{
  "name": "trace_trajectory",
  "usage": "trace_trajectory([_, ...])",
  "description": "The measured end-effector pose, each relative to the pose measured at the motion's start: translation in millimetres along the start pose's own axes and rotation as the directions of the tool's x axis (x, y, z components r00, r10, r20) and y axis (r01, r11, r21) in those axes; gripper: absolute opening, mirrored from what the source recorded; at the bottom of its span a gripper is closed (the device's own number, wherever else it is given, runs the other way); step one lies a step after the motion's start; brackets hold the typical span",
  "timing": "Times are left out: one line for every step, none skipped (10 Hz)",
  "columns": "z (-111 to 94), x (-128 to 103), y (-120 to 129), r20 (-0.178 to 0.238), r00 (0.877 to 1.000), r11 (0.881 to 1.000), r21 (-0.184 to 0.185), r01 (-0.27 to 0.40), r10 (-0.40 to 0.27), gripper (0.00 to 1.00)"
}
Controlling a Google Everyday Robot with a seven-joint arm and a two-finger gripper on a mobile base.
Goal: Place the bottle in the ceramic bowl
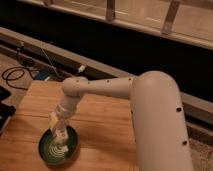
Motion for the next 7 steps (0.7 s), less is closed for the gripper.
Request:
trace_trajectory([0.0, 0.0, 0.0, 0.0, 1.0, 1.0, 0.0, 0.0, 0.0, 0.8])
trace_trajectory([0.0, 0.0, 0.0, 0.0, 1.0, 1.0, 0.0, 0.0, 0.0, 0.8])
trace_trajectory([0.1, 0.0, 0.1, 0.0, 1.0, 1.0, 0.0, 0.0, 0.0, 0.8])
trace_trajectory([0.1, 0.0, 0.2, 0.0, 1.0, 1.0, 0.0, 0.0, 0.0, 0.8])
trace_trajectory([0.1, -0.1, 0.3, 0.0, 1.0, 1.0, 0.0, 0.0, 0.0, 0.8])
trace_trajectory([0.0, -0.2, 0.7, 0.0, 1.0, 1.0, -0.001, 0.001, -0.001, 0.8])
trace_trajectory([0.1, -0.1, 0.3, 0.0, 1.0, 1.0, 0.0, 0.001, -0.001, 0.8])
